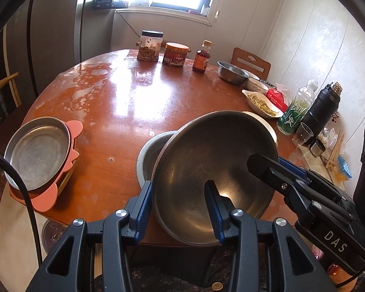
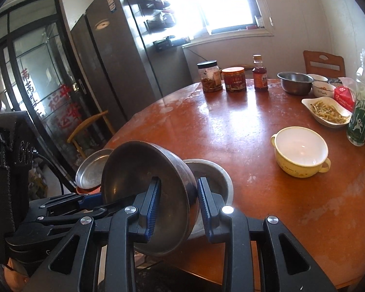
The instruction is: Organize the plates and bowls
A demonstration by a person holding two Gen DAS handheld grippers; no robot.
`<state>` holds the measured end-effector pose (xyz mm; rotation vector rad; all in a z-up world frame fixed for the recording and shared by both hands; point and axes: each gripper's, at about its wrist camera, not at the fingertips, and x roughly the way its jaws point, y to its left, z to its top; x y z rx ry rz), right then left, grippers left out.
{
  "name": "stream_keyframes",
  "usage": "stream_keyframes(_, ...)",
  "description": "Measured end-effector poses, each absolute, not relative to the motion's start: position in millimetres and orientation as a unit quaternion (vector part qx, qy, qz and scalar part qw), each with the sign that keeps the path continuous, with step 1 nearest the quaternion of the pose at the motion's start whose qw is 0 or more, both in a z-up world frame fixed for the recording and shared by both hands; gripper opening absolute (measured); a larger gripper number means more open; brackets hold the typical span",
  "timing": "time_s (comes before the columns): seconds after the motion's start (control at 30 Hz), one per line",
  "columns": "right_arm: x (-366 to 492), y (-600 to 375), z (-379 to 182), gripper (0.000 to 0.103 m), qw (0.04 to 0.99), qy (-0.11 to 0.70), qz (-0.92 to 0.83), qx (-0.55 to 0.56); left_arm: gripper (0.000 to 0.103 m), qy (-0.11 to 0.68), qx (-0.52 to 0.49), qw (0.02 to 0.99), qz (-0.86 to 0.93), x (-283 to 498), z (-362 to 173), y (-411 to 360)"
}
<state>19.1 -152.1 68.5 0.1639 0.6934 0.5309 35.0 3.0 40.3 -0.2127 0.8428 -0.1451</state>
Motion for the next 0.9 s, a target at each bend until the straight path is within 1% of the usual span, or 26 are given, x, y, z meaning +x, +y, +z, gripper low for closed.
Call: stream_keyframes(0.9, 46, -156, 30, 0.033, 0.886, 0.382, 0.246, 0.091, 0.042, 0.434, -0.096, 0.893, -0.068, 68, 11, -6)
